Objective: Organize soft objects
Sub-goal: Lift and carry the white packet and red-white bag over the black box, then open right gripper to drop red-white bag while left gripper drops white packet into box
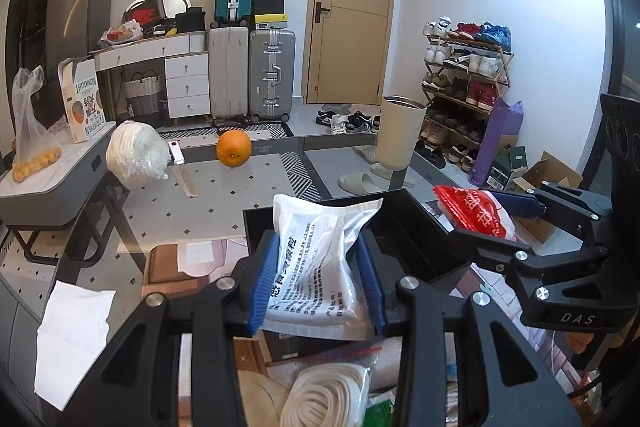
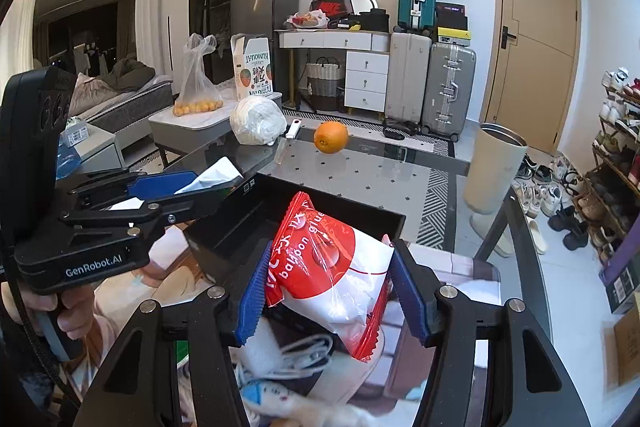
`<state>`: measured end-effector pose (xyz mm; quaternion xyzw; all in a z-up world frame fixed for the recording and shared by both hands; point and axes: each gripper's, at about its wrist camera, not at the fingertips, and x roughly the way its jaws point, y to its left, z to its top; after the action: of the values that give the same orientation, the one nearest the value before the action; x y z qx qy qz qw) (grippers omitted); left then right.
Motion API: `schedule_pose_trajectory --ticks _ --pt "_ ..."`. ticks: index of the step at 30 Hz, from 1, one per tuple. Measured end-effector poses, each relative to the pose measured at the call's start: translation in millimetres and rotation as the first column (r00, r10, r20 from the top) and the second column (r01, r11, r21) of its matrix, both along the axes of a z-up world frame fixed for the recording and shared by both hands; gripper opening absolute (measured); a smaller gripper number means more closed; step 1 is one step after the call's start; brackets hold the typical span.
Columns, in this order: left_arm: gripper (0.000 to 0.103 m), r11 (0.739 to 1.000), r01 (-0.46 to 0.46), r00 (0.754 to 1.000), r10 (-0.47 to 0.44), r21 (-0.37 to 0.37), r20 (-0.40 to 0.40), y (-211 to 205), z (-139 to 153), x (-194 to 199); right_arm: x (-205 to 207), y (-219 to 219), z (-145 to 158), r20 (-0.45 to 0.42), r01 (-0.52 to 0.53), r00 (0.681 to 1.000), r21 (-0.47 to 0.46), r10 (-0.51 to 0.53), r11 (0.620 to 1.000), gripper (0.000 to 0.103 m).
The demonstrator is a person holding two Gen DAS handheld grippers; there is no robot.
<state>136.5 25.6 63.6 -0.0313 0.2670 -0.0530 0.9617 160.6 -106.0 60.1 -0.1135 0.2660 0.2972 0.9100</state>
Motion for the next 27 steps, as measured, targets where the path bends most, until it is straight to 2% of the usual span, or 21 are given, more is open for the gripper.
schedule_pose_trajectory --ticks 14,27 --pt "0.038 1.0 0.001 0.999 0.0 0.023 -0.049 -5 -13 34 47 22 -21 -0.039 -0.033 0.999 -0.053 0.031 0.998 0.058" --pt "0.038 0.998 0.0 0.997 0.005 0.056 -0.083 -8 -21 47 64 35 -35 -0.058 -0.054 0.997 -0.113 0.048 0.992 0.058"
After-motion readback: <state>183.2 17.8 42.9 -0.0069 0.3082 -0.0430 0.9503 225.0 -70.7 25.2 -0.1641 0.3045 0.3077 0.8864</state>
